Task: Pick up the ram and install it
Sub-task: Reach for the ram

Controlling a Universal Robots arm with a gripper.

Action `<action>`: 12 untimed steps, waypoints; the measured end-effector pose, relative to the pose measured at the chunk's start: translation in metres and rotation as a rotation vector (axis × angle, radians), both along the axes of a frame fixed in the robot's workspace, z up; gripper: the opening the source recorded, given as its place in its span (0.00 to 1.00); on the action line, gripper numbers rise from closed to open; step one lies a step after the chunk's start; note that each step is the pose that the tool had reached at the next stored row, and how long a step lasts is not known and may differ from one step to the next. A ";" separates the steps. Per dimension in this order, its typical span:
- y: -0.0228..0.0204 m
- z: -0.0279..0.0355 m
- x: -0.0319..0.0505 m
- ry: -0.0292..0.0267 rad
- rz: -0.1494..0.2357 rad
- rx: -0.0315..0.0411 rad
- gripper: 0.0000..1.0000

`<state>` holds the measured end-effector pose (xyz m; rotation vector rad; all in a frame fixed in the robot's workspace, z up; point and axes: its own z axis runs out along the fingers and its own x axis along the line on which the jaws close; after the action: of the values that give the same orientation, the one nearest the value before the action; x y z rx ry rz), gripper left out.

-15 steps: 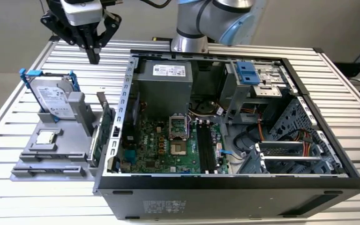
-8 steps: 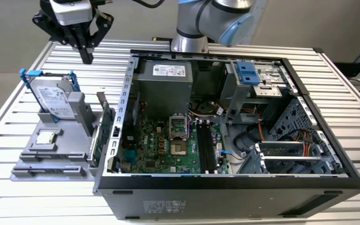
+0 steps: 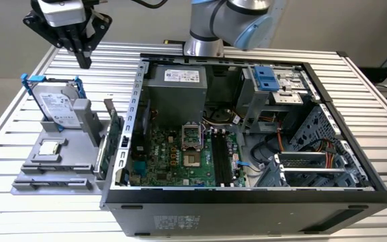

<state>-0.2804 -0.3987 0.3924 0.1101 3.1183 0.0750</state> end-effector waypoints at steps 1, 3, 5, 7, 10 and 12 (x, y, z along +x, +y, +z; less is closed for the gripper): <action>0.0000 0.0000 -0.0022 0.0000 0.000 -0.0001 0.00; 0.0000 0.0000 -0.0063 0.0000 0.000 0.0000 0.00; 0.0000 0.0000 -0.0102 0.0000 0.000 0.0000 0.00; 0.0001 -0.0001 -0.0138 0.0000 0.000 0.0000 0.00; 0.0001 -0.0001 -0.0192 0.0000 0.001 -0.0001 0.00; 0.0001 -0.0001 -0.0229 0.0000 0.001 0.0000 0.00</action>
<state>-0.3034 -0.3986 0.3923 0.1092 3.1183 0.0750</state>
